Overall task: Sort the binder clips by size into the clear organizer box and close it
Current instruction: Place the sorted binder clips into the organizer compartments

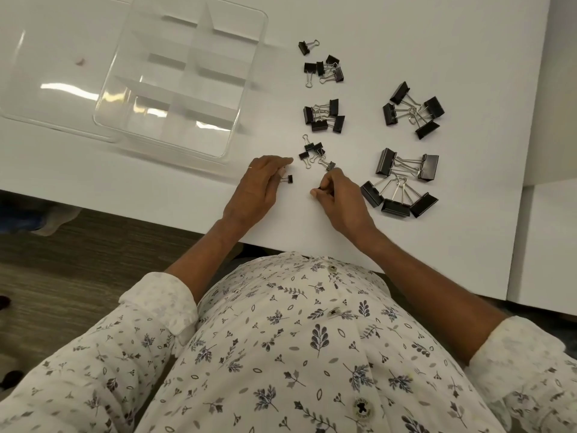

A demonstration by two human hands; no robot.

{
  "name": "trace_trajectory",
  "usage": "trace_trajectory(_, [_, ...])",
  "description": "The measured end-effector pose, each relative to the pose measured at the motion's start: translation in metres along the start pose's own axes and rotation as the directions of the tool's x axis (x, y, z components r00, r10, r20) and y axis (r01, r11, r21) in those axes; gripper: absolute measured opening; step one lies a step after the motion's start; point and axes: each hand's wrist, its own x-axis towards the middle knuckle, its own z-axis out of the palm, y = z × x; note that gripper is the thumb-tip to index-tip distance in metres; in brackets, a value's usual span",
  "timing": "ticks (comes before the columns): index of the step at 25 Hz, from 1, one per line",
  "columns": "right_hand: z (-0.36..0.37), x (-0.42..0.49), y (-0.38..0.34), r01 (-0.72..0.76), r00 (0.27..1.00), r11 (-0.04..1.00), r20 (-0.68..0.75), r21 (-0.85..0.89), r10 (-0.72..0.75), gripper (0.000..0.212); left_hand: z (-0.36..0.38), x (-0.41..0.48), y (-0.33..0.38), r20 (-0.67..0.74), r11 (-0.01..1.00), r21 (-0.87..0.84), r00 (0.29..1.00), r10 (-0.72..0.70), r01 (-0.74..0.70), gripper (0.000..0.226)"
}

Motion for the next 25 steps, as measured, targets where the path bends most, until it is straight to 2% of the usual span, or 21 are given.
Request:
trace_trajectory(3, [-0.010,0.003,-0.008,-0.037,0.999,0.999,-0.003,0.016,0.037,0.012,0.001,-0.001,-0.003,0.067,0.999,0.042,0.998,0.013,-0.016,0.034])
trace_trajectory(5, [-0.015,0.005,-0.013,-0.064,0.998,0.997,0.023,0.030,0.064,0.018,0.003,0.003,-0.003,0.060,0.999,0.040,0.998,-0.006,0.004,0.027])
trace_trajectory(7, [-0.020,0.008,-0.018,-0.198,0.978,0.953,0.106,0.227,0.178,0.021,0.000,0.006,0.000,0.068,0.999,-0.012,0.997,-0.046,0.047,0.020])
trace_trajectory(9, [-0.023,0.011,-0.024,-0.352,0.935,0.800,0.231,0.486,0.270,0.021,-0.004,0.009,0.005,0.082,0.993,-0.068,0.992,-0.094,0.100,0.016])
trace_trajectory(11, [-0.027,0.014,-0.032,-0.466,0.885,0.594,0.326,0.656,0.334,0.020,-0.007,0.008,0.012,0.076,0.964,-0.165,0.977,-0.200,0.210,0.018])
trace_trajectory(13, [-0.029,0.016,-0.038,-0.527,0.841,0.412,0.386,0.744,0.379,0.023,-0.012,0.005,0.024,0.094,0.846,-0.370,0.921,-0.378,0.385,0.020])
trace_trajectory(15, [-0.031,0.017,-0.041,-0.551,0.819,0.306,0.432,0.776,0.379,0.034,-0.021,0.002,0.040,0.205,0.577,-0.622,0.821,-0.532,0.529,0.024])
trace_trajectory(17, [-0.032,0.018,-0.049,-0.565,0.810,0.269,0.462,0.780,0.362,0.044,-0.039,0.000,0.056,0.344,0.282,-0.770,0.745,-0.572,0.572,0.026])
trace_trajectory(19, [-0.032,0.020,-0.063,-0.565,0.814,0.272,0.471,0.779,0.340,0.051,-0.064,0.004,0.065,0.387,0.116,-0.829,0.711,-0.587,0.547,0.021])
trace_trajectory(21, [-0.030,0.024,-0.083,-0.560,0.823,0.292,0.477,0.776,0.309,0.054,-0.089,0.010,0.065,0.345,0.052,-0.872,0.687,-0.639,0.486,0.016])
trace_trajectory(25, [-0.017,0.039,-0.139,-0.538,0.843,0.353,0.486,0.765,0.232,0.054,-0.128,0.026,0.046,0.218,0.088,-0.907,0.638,-0.738,0.412,0.012])
